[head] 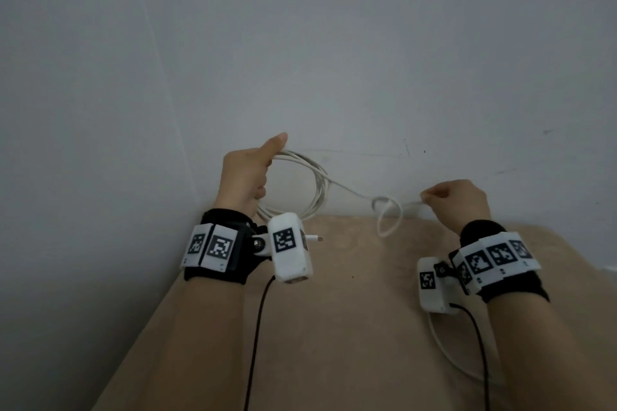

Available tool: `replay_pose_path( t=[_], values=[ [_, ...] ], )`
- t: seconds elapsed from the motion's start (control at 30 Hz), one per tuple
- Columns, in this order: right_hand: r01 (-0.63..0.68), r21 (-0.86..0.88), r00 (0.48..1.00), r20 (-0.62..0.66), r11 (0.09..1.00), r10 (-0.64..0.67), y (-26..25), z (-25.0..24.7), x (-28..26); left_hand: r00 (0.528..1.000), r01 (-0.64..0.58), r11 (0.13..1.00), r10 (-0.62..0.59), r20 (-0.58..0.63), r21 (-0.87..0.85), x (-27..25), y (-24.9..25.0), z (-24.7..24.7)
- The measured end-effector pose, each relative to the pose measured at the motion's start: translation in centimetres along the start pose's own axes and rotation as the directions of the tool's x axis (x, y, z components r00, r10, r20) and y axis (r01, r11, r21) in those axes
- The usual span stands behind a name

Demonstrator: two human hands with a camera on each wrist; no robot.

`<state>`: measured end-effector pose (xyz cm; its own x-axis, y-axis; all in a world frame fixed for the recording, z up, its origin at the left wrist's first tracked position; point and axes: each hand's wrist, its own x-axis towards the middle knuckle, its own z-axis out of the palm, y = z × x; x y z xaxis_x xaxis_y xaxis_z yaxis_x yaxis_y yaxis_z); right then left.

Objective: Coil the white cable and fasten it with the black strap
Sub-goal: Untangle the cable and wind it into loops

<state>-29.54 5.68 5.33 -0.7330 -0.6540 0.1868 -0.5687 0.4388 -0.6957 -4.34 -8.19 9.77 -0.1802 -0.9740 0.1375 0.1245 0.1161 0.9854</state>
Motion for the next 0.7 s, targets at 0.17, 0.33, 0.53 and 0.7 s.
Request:
replay_pose_path(
  t=[0.17,0.33,0.53,0.7],
  values=[
    [0.221,0.215,0.965,0.095,0.951,-0.246,-3.0,0.9,-1.4,1.000,-0.008,0.999,0.009,-0.014,0.045,0.0,-1.2,1.6],
    [0.025,0.269,0.778,0.599,0.963,-0.188,-5.4,0.6,-3.6,0.995,0.024,1.000,-0.024,-0.101,0.001,0.4,-1.4,0.9],
    [-0.003,0.198,0.452,0.875,0.980,-0.176,-5.6,2.5,-4.7,0.983,0.030,0.999,-0.035,-0.180,-0.031,1.0,-1.6,-0.1],
    [-0.221,0.455,0.643,0.733,0.863,-0.222,-4.6,3.1,-4.1,0.974,0.036,0.999,-0.043,-0.224,-0.035,1.4,-1.6,-1.1]
  ],
)
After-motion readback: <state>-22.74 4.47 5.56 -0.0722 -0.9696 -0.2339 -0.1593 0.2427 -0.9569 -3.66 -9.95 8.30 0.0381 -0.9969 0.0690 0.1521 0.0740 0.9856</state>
